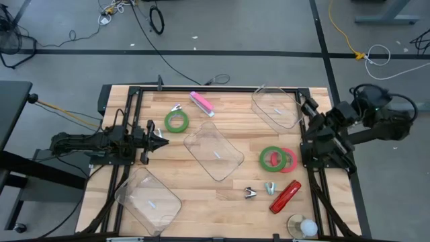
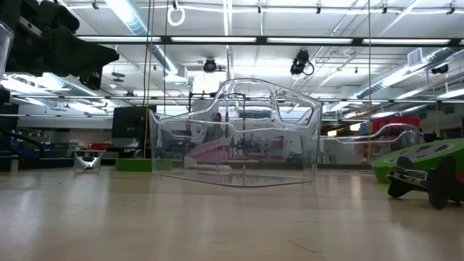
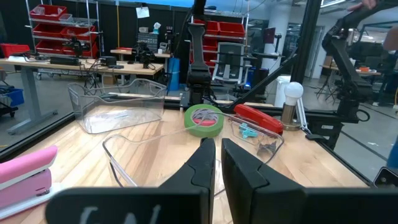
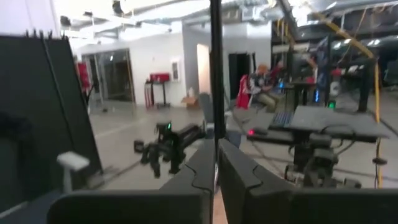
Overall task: Pick and place Stapler, Stapler remover, tape
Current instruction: Put the red stapler into the middle transparent bin
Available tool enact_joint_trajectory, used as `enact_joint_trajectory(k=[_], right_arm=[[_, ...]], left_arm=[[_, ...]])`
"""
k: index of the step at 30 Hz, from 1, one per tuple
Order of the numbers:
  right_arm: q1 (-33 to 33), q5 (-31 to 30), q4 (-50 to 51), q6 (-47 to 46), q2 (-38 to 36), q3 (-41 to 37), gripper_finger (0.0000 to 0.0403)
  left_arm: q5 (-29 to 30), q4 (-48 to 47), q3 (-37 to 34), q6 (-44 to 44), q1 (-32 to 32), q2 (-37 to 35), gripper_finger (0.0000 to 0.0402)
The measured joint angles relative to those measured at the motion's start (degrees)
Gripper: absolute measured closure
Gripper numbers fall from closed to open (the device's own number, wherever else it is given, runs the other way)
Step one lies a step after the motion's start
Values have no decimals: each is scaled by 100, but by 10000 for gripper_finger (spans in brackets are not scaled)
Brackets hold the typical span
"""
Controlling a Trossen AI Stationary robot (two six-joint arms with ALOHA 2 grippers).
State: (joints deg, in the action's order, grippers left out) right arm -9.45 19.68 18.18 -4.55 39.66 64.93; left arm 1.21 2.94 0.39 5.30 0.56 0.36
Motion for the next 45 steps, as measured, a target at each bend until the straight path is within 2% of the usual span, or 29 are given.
enact_joint_trajectory(k=[12, 20, 27, 34, 45], right_arm=[[-1694, -1231, 1662, 560, 128, 0, 380], [-2667, -1630, 1954, 881, 257, 0, 380], [-3439, -1622, 1980, 1113, 401, 0, 380], [-3905, -1621, 1997, 1107, 415, 0, 380], [-4046, -1574, 2175, 892, 632, 0, 380]], left_arm=[[0, 0, 1, -1, 0, 0, 371], [0, 0, 0, 0, 0, 0, 371], [0, 0, -1, 0, 0, 0, 371], [0, 0, 0, -1, 0, 0, 372], [0, 0, -1, -1, 0, 0, 372]])
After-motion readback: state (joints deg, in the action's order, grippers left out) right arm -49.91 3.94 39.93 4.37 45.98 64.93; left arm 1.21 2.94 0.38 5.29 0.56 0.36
